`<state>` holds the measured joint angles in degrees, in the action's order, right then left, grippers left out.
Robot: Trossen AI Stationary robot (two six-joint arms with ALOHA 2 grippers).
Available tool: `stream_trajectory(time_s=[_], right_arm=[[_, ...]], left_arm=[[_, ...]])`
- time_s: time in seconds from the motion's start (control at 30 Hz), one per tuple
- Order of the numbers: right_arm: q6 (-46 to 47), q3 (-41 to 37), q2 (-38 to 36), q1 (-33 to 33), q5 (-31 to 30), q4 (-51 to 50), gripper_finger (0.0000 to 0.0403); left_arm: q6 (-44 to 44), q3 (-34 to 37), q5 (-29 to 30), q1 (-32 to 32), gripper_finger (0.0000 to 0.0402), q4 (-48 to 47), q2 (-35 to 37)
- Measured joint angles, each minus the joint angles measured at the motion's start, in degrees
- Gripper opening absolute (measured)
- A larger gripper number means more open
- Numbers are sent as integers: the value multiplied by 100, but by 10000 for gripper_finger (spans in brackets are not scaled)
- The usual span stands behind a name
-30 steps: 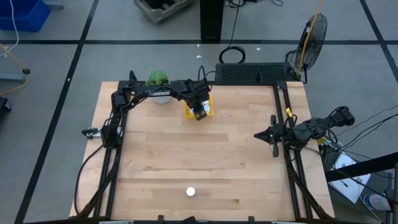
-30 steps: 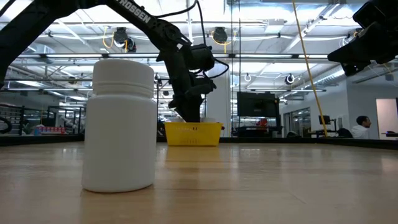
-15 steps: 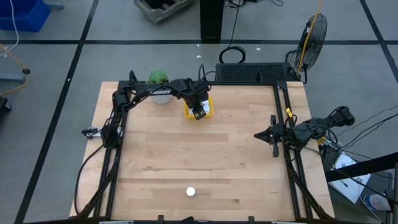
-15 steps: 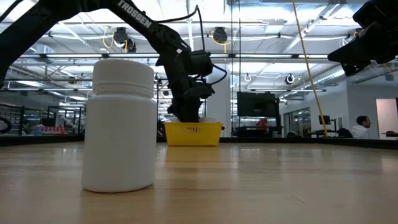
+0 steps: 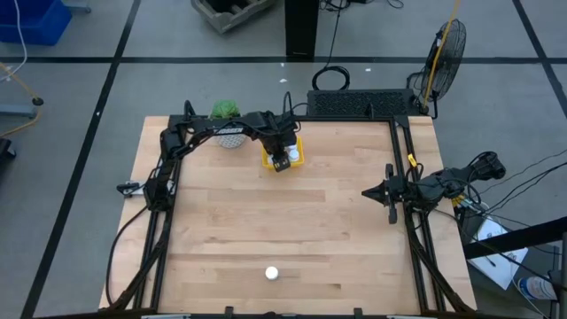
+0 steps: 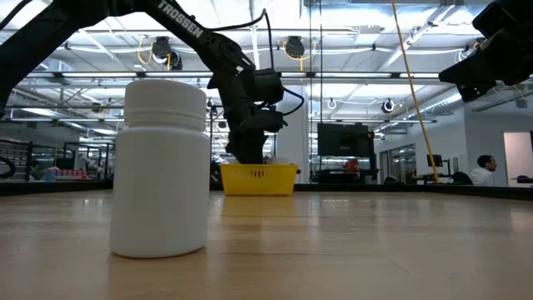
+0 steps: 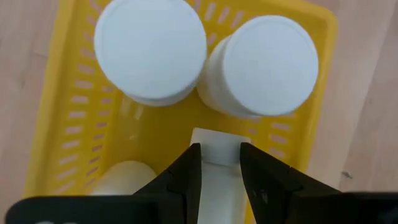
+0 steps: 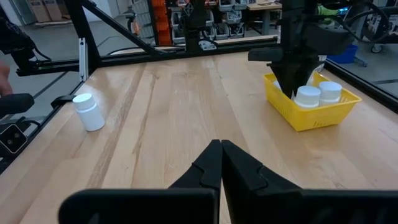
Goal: Pick and place pill bottles into a basket
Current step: Put the top white pill bottle into the yellow basket
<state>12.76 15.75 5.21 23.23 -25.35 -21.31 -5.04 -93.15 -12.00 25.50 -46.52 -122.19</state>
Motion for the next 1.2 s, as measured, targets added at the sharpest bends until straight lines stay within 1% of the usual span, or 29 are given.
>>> stream_trajectory(time_s=[0.17, 0.33, 0.47, 0.63, 0.87, 0.93, 1.07, 1.2], right_arm=[[0, 0, 0, 0, 0, 1, 0], [0, 0, 0, 1, 0, 1, 0], [0, 0, 0, 0, 1, 1, 0], [1, 0, 0, 1, 3, 1, 0], [1, 0, 1, 1, 3, 1, 0], [0, 0, 0, 1, 3, 1, 0], [1, 0, 0, 1, 3, 1, 0], [0, 0, 0, 1, 3, 1, 0]], left_arm=[[-282, 5, -110, -4, 113, -42, -7], [-463, 25, -732, 7, 113, -33, 15], [-408, 27, -755, 26, 113, -101, 15], [-628, 27, -745, 26, 113, -161, 22], [-1060, 27, -1040, 8, 114, -494, 26], [-1105, 27, -1089, -7, 121, -503, 26], [-1138, 31, -1078, -13, 150, -505, 24], [-1189, 31, -807, -43, 178, -493, 24]])
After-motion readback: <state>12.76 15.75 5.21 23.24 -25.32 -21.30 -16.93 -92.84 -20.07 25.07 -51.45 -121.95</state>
